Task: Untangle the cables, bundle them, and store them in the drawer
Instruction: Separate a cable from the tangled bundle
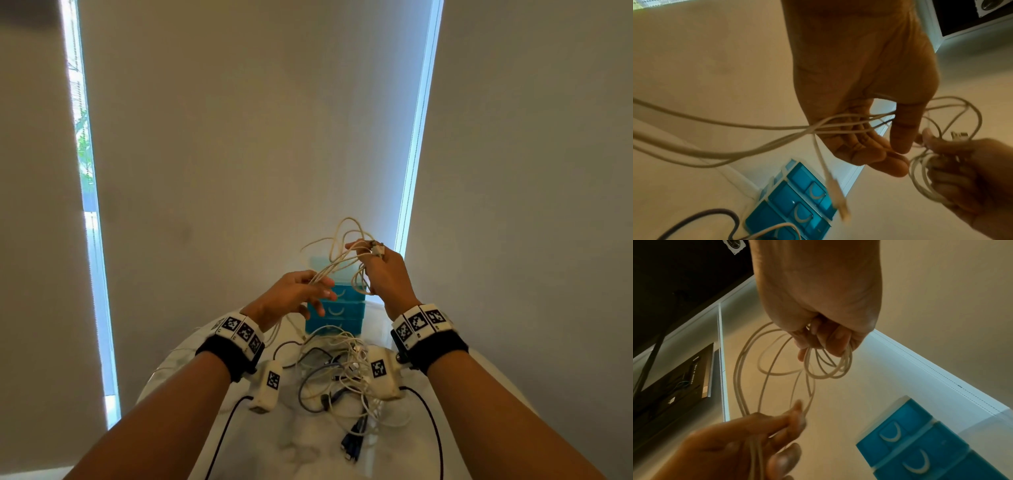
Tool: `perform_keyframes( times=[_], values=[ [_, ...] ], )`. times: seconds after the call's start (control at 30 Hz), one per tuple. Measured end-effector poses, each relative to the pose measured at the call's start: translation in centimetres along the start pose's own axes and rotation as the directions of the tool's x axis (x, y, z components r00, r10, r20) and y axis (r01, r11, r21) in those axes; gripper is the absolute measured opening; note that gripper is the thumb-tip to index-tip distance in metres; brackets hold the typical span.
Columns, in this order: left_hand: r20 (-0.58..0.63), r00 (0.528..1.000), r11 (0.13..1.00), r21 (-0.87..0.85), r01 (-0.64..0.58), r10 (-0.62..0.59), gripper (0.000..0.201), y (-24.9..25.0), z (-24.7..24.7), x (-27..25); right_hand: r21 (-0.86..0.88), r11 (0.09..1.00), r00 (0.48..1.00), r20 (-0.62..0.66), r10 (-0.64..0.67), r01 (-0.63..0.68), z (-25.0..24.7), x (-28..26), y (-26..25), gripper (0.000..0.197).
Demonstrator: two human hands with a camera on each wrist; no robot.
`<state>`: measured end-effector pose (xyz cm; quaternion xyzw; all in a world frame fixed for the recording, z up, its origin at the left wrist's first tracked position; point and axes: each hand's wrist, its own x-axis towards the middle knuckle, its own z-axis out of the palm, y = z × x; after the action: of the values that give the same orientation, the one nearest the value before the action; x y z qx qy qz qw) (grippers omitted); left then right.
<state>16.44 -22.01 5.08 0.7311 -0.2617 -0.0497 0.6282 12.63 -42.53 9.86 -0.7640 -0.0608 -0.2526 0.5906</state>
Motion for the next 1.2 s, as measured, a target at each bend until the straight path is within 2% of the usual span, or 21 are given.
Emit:
perform_keyframes(
  times=[0.07,0.2,0.27,0.3,0.37,0.43,0.47,0.5,0.6,0.67,0.73,0.8,0.87,0.93,1.0,1.1,1.2],
  values=[
    [0.010,1.000,1.000,0.008,-0.002,0.002,0.025,0.2,-0.5,-0.2,0.011,0.999,0.999,0.002,0.037,-0.037,-0.5,-0.1,0.8,0.025],
    [-0.051,0.997,0.994,-0.087,-0.062,0.058,0.051,1.1,-1.2,-0.3,0.004,0.993,0.993,0.016,0.118,-0.118,-1.1,-0.2,1.8,0.025],
    [-0.130,0.990,0.990,-0.121,-0.074,0.058,0.043,1.4,-1.3,0.0,0.019,0.987,0.987,0.025,0.157,-0.157,-1.3,-0.5,2.0,0.025],
    [-0.172,0.983,0.993,-0.085,-0.078,0.062,0.034,1.4,-1.3,0.2,0.021,0.986,0.986,0.034,0.165,-0.166,-1.4,-0.7,2.0,0.026],
    [-0.227,0.966,0.989,0.105,-0.105,0.126,0.028,1.2,-1.2,0.6,-0.023,0.986,0.983,0.077,0.167,-0.166,-1.7,-0.9,1.9,0.027],
    [-0.189,0.955,0.943,0.288,-0.168,0.228,0.023,1.2,-0.8,0.8,-0.069,0.984,0.977,0.125,0.172,-0.164,-1.9,-1.3,1.6,0.024],
    [-0.161,0.955,0.933,0.304,-0.193,0.250,0.026,1.4,-0.4,0.8,-0.080,0.983,0.975,0.142,0.173,-0.163,-2.0,-1.4,1.5,0.025],
    [-0.147,0.960,0.945,0.267,-0.191,0.236,0.029,1.7,0.1,0.9,-0.089,0.983,0.974,0.150,0.171,-0.159,-2.0,-1.5,1.6,0.025],
    [-0.063,0.995,0.997,0.040,-0.072,0.075,0.030,2.9,1.0,1.1,-0.124,0.984,0.981,0.133,0.143,-0.127,-1.9,-1.4,2.1,0.028],
    [0.031,0.999,0.995,-0.099,0.010,-0.007,0.037,3.4,1.0,1.0,-0.159,0.982,0.981,0.143,0.127,-0.104,-2.0,-1.1,2.5,0.031],
    [0.055,0.997,0.978,-0.195,0.068,-0.058,0.034,3.6,0.6,1.1,-0.191,0.976,0.979,0.151,0.134,-0.104,-2.5,-1.0,2.8,0.031],
    [-0.007,0.998,0.985,-0.160,0.066,-0.068,0.027,3.7,0.0,1.1,-0.184,0.978,0.985,0.123,0.122,-0.098,-3.3,-0.8,3.4,0.022],
    [-0.173,0.984,0.996,-0.087,0.035,-0.050,0.026,3.7,-0.6,1.3,-0.155,0.983,0.995,0.012,0.104,-0.101,-4.1,-0.4,4.1,0.016],
    [-0.385,0.922,0.998,-0.065,-0.001,-0.025,0.028,3.2,-1.8,1.7,-0.081,0.984,0.980,-0.136,0.145,-0.157,-5.1,-0.3,4.8,0.009],
    [-0.537,0.843,0.992,-0.116,-0.043,-0.027,0.027,2.5,-3.3,1.9,-0.024,0.977,0.958,-0.202,0.204,-0.213,-5.7,-0.4,5.6,0.002],
    [-0.672,0.738,0.984,-0.167,-0.066,-0.065,0.027,1.2,-5.6,2.1,0.011,0.974,0.933,-0.286,0.219,-0.226,-6.2,-0.7,6.6,0.020],
    [-0.788,0.586,0.911,-0.363,-0.194,-0.190,0.024,0.3,-7.6,1.8,0.131,0.951,0.849,-0.427,0.311,-0.282,-6.7,-0.8,6.9,0.021]
  ],
)
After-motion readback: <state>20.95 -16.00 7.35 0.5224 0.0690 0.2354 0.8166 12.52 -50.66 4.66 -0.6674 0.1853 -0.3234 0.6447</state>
